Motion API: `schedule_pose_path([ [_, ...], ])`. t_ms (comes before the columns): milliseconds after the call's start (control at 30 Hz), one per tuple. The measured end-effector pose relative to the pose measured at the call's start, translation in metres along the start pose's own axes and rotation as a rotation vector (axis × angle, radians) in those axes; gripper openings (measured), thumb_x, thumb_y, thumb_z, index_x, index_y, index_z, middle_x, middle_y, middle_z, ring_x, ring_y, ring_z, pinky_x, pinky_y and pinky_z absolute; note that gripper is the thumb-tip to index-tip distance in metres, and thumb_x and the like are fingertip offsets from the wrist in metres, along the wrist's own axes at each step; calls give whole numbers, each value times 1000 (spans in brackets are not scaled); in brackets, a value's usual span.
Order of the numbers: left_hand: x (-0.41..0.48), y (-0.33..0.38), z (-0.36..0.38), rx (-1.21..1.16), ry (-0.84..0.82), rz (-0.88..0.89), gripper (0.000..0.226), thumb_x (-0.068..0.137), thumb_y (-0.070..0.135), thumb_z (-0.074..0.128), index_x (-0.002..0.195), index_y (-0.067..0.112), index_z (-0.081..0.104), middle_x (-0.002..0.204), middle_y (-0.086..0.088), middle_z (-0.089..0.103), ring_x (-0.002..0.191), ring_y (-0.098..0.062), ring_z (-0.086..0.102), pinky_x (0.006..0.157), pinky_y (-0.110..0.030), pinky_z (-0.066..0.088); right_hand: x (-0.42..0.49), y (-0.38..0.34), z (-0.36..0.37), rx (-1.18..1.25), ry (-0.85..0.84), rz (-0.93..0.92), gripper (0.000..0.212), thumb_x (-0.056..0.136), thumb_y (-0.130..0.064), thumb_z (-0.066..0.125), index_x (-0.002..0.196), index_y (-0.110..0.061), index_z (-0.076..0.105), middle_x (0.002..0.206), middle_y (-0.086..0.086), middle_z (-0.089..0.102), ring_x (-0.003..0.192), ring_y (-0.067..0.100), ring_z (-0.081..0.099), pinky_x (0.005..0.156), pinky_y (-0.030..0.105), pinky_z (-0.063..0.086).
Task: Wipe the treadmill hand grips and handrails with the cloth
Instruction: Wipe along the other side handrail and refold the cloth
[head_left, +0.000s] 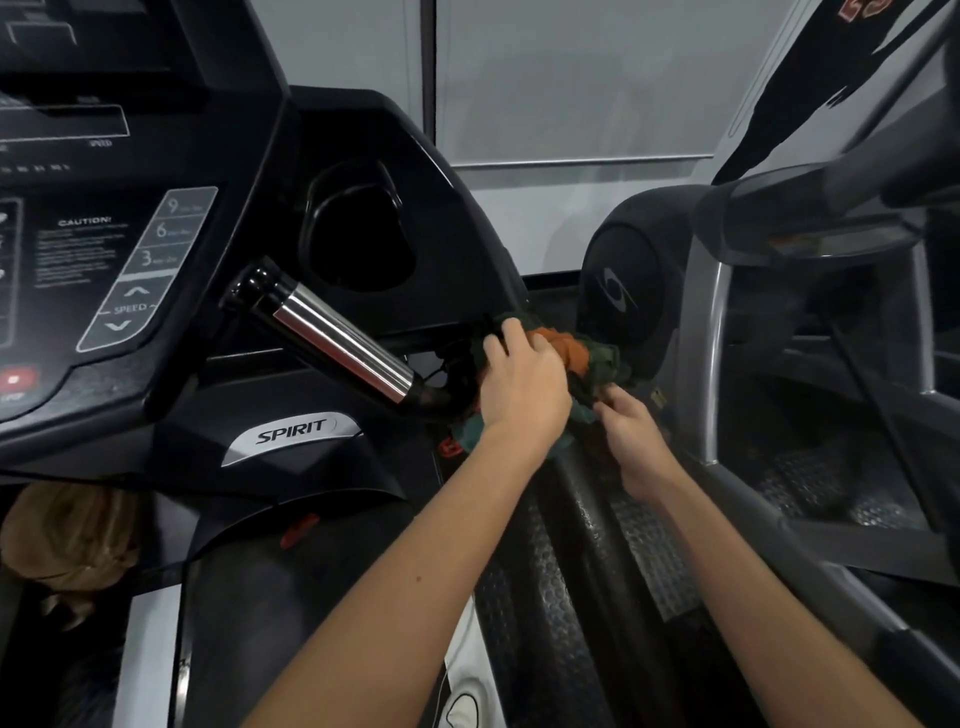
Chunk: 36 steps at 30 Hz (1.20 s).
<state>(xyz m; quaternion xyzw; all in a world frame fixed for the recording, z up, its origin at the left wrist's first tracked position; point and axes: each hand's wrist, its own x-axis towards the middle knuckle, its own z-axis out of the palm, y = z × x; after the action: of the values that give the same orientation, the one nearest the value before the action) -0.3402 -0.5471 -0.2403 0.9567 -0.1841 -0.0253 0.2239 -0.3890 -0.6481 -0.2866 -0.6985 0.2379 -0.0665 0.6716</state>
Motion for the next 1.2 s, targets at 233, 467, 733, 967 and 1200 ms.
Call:
schedule_pose_path([
  [233,-8,-19,1,-302,41,-103,55,92,7,44,142,5,22,141,-17,27,119,-33,44,96,-34,38,-3,-2,2,171,-127,14,24,89,3,48,98,-13,63,95,1,70,94,16,65,87,25,53],
  [467,-17,-31,12,-681,34,-133,58,94,2,38,147,13,17,149,-13,25,129,-25,40,93,-17,30,-2,0,3,118,-118,31,27,93,3,43,106,-10,63,96,1,70,91,12,66,87,23,52],
  [733,-50,-42,21,-649,88,-78,45,90,2,45,134,9,43,122,-6,50,111,-19,52,91,-20,40,-5,1,2,128,-145,36,25,94,-2,45,92,-14,67,79,-1,73,74,13,68,74,27,56],
  [967,-31,-10,12,-233,41,84,46,96,7,37,141,3,31,150,-8,21,141,-22,13,110,-30,27,-11,-2,0,108,-101,-92,24,87,7,50,87,-13,63,75,-4,71,70,8,66,60,22,54],
  [1200,3,-14,4,-148,67,59,44,94,4,41,138,3,37,144,-6,26,136,-22,23,101,-34,39,-6,-1,0,80,-140,16,27,92,4,46,90,-14,66,80,-4,73,80,12,69,79,28,56],
])
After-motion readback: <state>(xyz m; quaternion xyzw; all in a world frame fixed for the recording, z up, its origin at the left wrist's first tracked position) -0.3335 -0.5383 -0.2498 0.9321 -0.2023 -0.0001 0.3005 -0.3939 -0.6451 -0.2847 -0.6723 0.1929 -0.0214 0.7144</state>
